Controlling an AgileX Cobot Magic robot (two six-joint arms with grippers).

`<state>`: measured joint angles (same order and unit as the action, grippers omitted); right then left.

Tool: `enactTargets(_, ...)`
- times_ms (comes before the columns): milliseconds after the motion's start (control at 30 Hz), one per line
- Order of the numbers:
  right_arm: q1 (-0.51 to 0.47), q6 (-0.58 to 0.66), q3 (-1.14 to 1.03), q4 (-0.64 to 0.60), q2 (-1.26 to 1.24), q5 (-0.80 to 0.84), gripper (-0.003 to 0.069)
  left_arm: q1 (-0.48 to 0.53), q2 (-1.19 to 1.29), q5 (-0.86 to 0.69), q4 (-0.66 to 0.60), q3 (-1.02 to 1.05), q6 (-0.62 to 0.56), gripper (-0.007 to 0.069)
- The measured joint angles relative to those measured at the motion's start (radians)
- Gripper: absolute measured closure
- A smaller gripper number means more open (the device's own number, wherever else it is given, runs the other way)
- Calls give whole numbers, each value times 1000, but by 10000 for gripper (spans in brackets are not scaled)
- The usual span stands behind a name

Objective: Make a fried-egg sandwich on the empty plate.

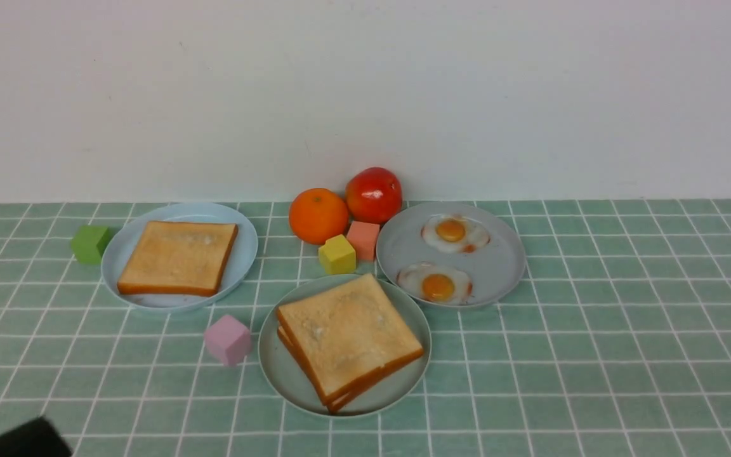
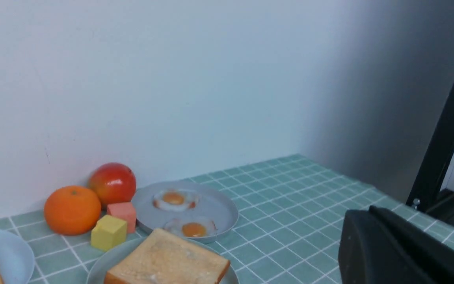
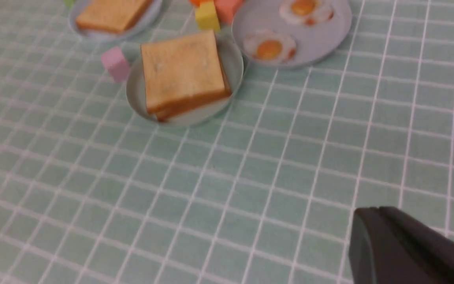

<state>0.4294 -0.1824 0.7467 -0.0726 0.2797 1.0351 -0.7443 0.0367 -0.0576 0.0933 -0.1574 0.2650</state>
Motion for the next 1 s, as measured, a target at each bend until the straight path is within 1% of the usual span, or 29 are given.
enactTargets(67, 0, -13, -33, 10, -30, -54, 659, 0, -29, -9, 0, 12, 0, 638)
enactTargets(133, 0, -43, -121, 43, -66, -190, 658, 0, -47, -36, 0, 35, 0, 638)
enactTargets(233, 0, -73, -218, 82, -72, -348, 656, 0, -47, -63, -1, 55, 0, 638)
enactTargets(367, 0, -99, -322, 93, -72, -524, 653, 0, -48, -103, -2, 69, 0, 638)
enactTargets(433, 0, -103, -375, 93, -72, -582, 652, 0, -48, -120, -2, 69, 0, 638)
enactTargets(567, 0, -104, -468, 95, -72, -629, 647, 0, -48, -158, -2, 69, 0, 638)
enactTargets(800, -1, -105, -570, 116, -85, -628, 641, 0, -48, -179, -2, 69, 0, 637)
enactTargets(867, -49, -105, -608, 141, -133, -622, 647, 0, -48, -182, -2, 69, 0, 637)
enactTargets(933, -131, -99, -638, 130, -174, -626, 664, 0, -48, -182, -2, 69, 0, 637)
enactTargets(967, -141, -97, -641, 124, -179, -626, 666, 0, -48, -182, -2, 69, 0, 637)
enactTargets(1000, -223, -62, -664, 98, -213, -626, 673, 0, -48, -182, -3, 69, 0, 637)
